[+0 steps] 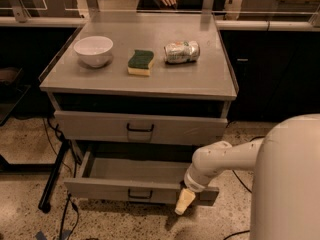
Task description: Open middle drawer
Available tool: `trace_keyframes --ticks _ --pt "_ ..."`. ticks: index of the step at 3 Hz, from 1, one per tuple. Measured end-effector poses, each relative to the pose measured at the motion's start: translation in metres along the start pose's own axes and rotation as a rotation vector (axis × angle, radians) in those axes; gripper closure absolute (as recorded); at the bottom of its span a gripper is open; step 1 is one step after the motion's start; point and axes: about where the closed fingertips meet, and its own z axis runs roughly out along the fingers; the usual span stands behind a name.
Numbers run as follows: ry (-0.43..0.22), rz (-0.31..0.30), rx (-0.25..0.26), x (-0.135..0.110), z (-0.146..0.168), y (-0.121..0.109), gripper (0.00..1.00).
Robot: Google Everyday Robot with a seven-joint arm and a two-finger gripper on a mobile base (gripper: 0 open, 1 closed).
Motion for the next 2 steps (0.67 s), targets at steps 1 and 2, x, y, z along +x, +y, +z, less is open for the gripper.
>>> trace_keyframes --ticks 1,2 --pt "0.081 0.035 -0.061 0.020 0.009 0.016 0.00" --pt "0.128 0.061 -0.099 0.034 0.008 0.034 0.00"
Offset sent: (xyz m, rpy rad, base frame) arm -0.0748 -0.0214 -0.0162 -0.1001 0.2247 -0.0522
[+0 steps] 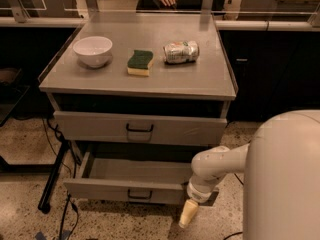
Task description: Open middle drawer
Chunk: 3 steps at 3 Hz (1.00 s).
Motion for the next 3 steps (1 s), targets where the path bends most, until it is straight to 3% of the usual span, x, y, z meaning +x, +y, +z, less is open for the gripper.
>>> trace_keyframes --ticks 2,3 --pt "0.044 0.059 -0.091 0.039 -0.016 0.058 0.00" --pt "0.059 0.100 -0.111 0.064 -0.038 0.090 0.00"
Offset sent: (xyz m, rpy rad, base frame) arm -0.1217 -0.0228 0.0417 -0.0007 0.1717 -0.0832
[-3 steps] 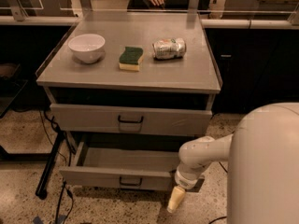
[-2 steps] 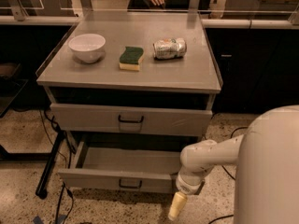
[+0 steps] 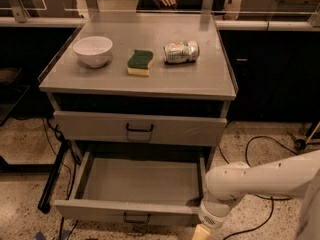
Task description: Open middle drawer
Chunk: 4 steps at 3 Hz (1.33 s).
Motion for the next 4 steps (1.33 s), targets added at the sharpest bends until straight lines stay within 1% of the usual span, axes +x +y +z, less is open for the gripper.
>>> trace_keyframes --ticks 1,2,3,4 --pt "0.001 -0.005 0.002 -0.001 0.000 0.000 0.00" --pt "0.000 -0.074 -0.005 -0.025 -0.002 -0.001 0.00" --pt "0.005 -0.109 -0.021 -0.038 0.001 -0.003 0.00" --pt "0.006 -0.114 -0.023 -0.040 0.002 -0.004 0.00"
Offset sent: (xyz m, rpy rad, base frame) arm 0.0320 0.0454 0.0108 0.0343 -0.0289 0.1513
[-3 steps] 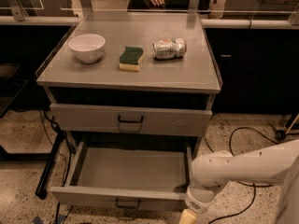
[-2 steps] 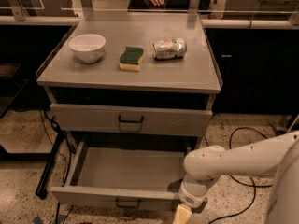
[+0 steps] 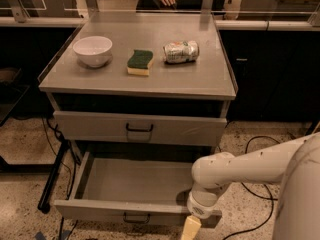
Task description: Open middle drawer
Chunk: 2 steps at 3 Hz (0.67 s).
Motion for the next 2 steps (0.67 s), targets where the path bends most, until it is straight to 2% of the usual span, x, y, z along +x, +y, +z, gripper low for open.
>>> trace_keyframes --ticks 1,2 --pt "0.016 0.015 -0.035 0.012 0.012 0.007 0.00" --pt "0.009 0.046 -0.091 0.027 0.029 0.022 0.00"
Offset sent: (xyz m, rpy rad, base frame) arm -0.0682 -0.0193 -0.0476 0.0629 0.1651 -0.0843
